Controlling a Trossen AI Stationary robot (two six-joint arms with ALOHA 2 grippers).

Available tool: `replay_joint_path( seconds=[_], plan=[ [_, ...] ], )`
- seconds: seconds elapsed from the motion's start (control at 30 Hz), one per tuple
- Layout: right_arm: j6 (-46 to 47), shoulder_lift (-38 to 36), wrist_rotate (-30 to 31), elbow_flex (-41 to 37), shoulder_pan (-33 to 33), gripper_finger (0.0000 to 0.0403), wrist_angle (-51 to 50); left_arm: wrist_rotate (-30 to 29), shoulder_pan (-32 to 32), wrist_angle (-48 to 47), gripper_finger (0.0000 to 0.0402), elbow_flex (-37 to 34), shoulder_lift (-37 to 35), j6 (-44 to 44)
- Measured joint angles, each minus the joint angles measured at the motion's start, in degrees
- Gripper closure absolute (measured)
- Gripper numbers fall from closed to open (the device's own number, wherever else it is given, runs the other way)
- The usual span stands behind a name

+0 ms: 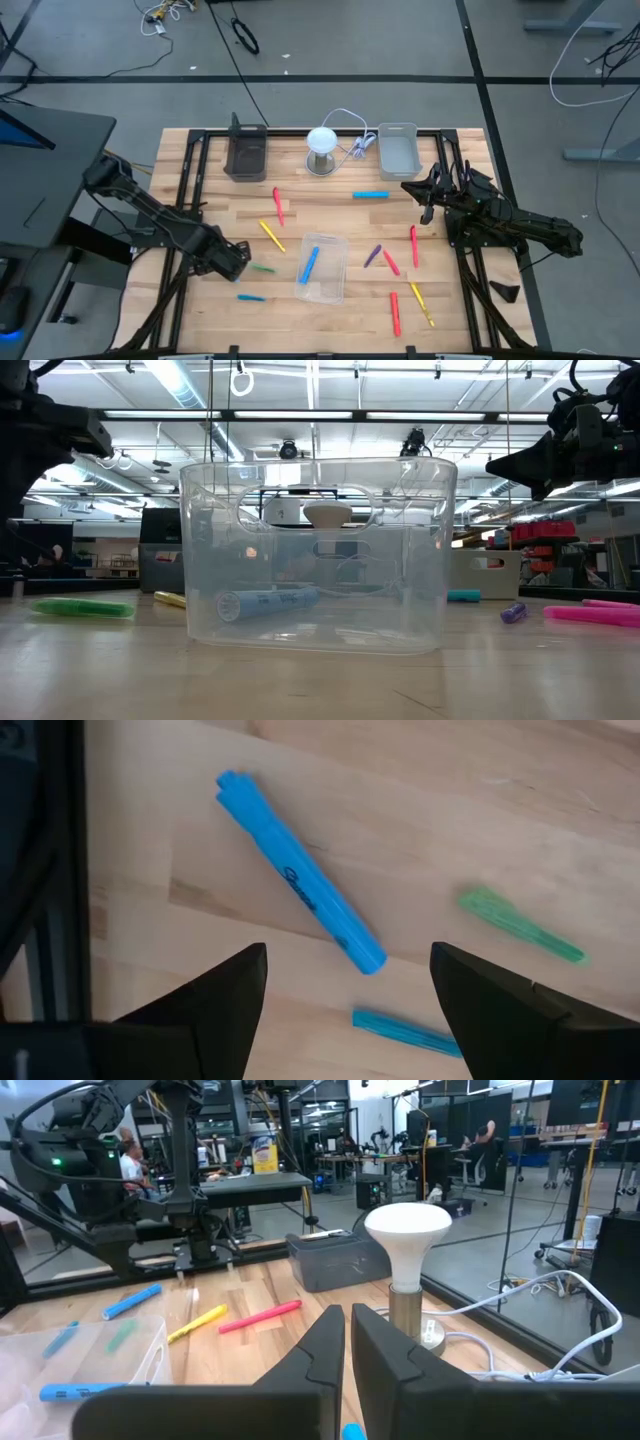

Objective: Pick & Place Markers
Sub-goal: Put the bottom blue highlighter into the transparent bin

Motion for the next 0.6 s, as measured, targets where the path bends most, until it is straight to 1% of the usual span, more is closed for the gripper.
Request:
replay_joint_path(
  seconds=[0.2,0.37,0.6],
  plan=[
    [0.0,0.0,0.0,0.0,0.0,0.0374,0.0,0.0,-0.5,0.6,0.0113,-1.8,-1.0,-0.1],
    [0.0,0.0,0.0,0.0,0.0,0.0374,0.0,0.0,-1.1,0.9,0.0113,-1.9,-1.0,-0.3],
    [0.0,0.0,0.0,0.0,0.0,0.0374,0.0,0.0,-1.0,1.6,0.0113,-1.9,1.7,-0.4]
  ],
)
